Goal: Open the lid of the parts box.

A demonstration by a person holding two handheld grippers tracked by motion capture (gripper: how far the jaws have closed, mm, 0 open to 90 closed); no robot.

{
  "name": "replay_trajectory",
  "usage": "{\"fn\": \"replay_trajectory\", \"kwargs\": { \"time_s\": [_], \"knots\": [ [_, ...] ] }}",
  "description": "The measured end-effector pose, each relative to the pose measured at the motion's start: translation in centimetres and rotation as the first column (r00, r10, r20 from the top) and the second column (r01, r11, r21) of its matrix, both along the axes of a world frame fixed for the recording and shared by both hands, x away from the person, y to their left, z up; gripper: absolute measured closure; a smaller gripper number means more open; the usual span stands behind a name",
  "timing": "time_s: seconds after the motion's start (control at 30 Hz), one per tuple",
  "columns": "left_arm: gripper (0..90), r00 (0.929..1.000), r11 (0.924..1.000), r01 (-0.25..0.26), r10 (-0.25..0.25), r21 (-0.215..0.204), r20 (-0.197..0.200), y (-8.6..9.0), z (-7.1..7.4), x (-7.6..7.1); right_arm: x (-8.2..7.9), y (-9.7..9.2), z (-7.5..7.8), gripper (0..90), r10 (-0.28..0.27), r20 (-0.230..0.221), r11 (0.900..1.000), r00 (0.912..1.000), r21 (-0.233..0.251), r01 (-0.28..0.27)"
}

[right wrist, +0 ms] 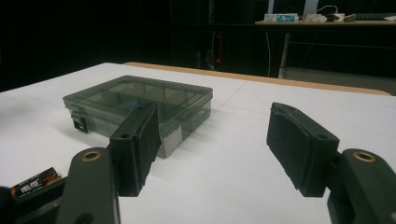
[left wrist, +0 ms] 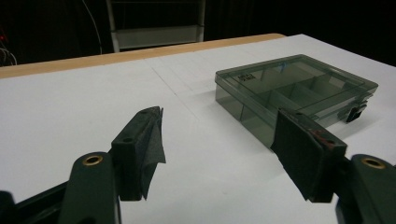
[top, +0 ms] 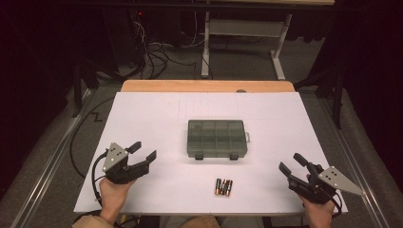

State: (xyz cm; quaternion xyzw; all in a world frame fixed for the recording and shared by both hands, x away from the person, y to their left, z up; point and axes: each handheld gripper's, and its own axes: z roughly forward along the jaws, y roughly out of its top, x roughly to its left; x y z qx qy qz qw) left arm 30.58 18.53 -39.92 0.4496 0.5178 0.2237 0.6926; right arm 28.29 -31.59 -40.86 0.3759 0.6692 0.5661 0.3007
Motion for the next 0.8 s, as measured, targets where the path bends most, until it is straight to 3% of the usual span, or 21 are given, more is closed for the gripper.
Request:
{"fn": "replay_trajectory", "kwargs": {
  "time_s": [0.37, 0.6, 0.7, 0.8],
  "knots": [
    [33.9, 0.9997, 0.9995, 0.026, -0.026, -0.016, 0.001, -0.11, 0.11, -0.11, -0.06, -0.15, 0.11, 35.5, -0.017, 0.008, 0.9998, 0.9998, 0.011, 0.017],
    [33.7, 0.9997, 0.9995, 0.026, -0.025, -0.018, 0.004, -0.12, 0.18, -0.12, 0.23, -0.17, 0.2, 35.1, -0.022, 0.002, 0.9994, 0.9997, 0.028, 0.022],
    [32.6, 0.9997, 0.9989, 0.023, -0.023, -0.042, -0.009, -0.2, 0.37, -0.11, 0.23, -0.15, 0.28, 34.8, -0.022, 0.01, 0.9994, 0.9997, 0.025, 0.022],
    [32.4, 0.9998, 0.9993, 0.019, -0.019, -0.032, 0.0, -0.29, 0.42, -0.14, 0.23, -0.32, 0.32, 34.4, -0.032, 0.006, 0.9988, 0.9995, 0.038, 0.032]
  ]
}}
